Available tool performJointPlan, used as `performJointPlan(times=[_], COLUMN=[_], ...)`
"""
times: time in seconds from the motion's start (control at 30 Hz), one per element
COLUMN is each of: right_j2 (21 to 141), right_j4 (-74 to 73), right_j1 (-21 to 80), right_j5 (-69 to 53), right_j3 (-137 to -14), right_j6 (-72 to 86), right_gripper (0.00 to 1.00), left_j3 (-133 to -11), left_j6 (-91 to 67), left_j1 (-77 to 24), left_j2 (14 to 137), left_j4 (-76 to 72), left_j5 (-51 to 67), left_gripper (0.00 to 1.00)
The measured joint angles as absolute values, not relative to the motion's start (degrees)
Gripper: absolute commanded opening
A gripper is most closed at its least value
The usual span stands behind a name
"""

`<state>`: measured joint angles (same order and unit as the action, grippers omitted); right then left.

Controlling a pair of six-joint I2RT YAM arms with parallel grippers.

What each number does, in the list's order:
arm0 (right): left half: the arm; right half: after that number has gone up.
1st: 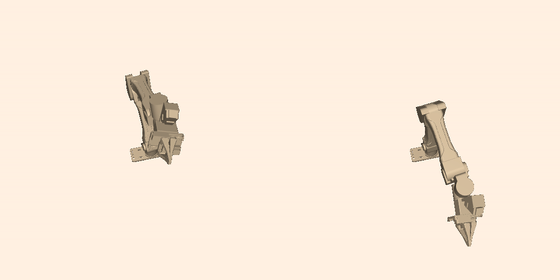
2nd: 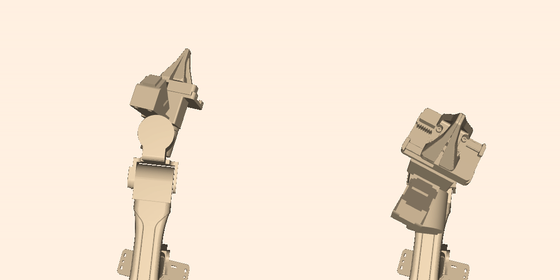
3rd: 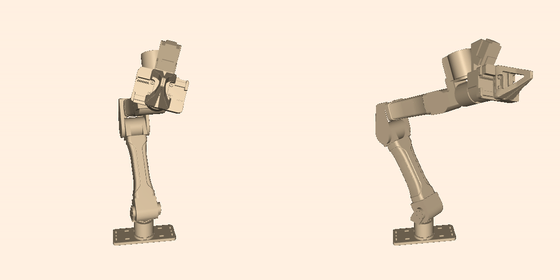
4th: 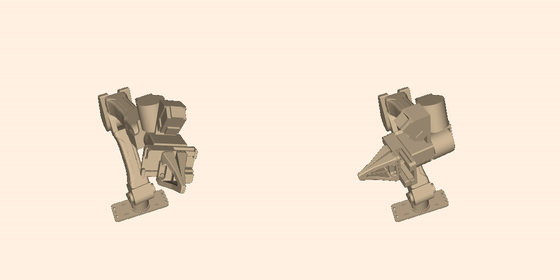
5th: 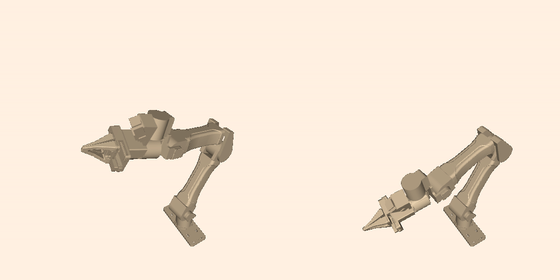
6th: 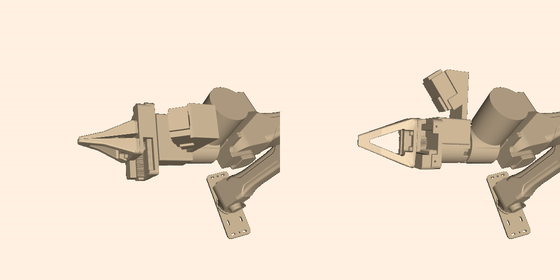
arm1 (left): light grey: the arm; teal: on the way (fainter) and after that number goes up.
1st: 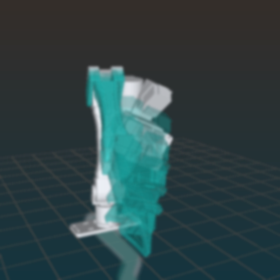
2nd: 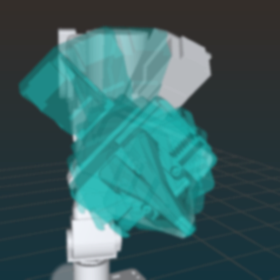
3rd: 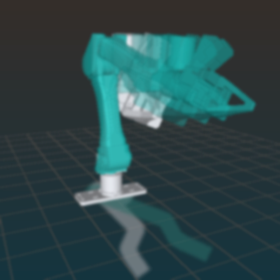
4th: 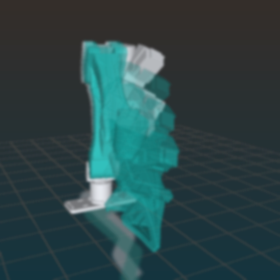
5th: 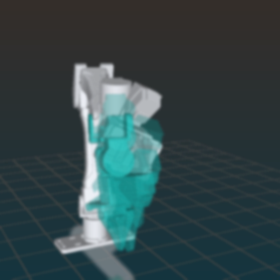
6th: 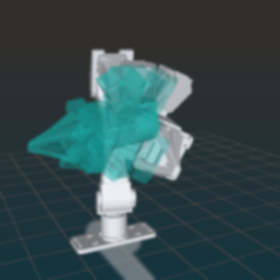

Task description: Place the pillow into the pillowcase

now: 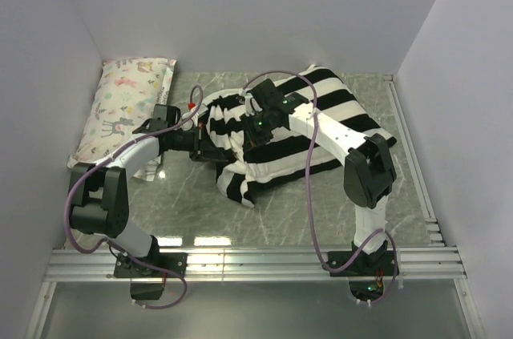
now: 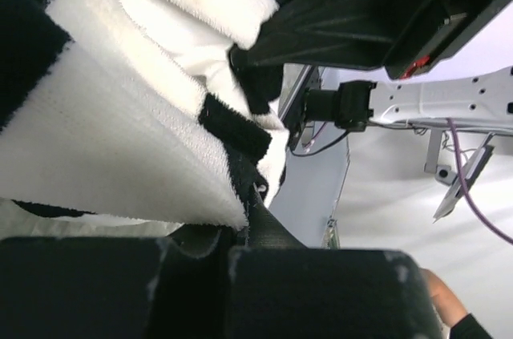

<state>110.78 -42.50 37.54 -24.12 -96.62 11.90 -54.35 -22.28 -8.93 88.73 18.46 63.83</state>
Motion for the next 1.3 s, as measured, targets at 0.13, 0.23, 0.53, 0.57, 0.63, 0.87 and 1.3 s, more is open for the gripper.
performJointPlan(times=[0.13, 0.23, 0.53, 0.57, 0.63, 0.87, 1.3], right_j2=[110.9, 110.9, 115.1, 115.8, 117.5, 122.0, 94.7], right_j4=[-43.9, -45.2, -46.1, -46.2, -46.9, -49.2, -39.2], right_j1=[37.6, 37.5, 37.8, 38.0, 38.8, 41.3, 30.2], right_j5=[-23.8, -23.3, -22.0, -21.8, -21.2, -19.0, -35.7], right_j3=[-96.7, -97.3, -103.2, -103.8, -105.5, -109.0, -95.9], right_j6=[11.6, 10.9, 10.6, 10.6, 10.5, 9.3, 13.3], right_gripper=[0.16, 0.27, 0.56, 0.62, 0.61, 0.00, 0.00], left_j3=[-54.3, -54.3, -54.2, -54.2, -54.2, -54.2, -58.0], left_j6=[-18.8, -17.2, -16.6, -16.6, -16.6, -17.3, -37.2], left_j1=[-8.8, -8.7, -8.7, -8.7, -8.7, -8.4, -20.5], left_j2=[88.8, 88.8, 88.8, 88.8, 88.8, 88.1, 94.5], left_j4=[21.4, 22.5, 22.9, 23.0, 23.2, 23.0, -5.4], left_j5=[63.8, 63.8, 63.8, 63.8, 63.8, 63.9, 56.8], left_gripper=[0.00, 0.00, 0.01, 0.01, 0.00, 0.00, 0.11])
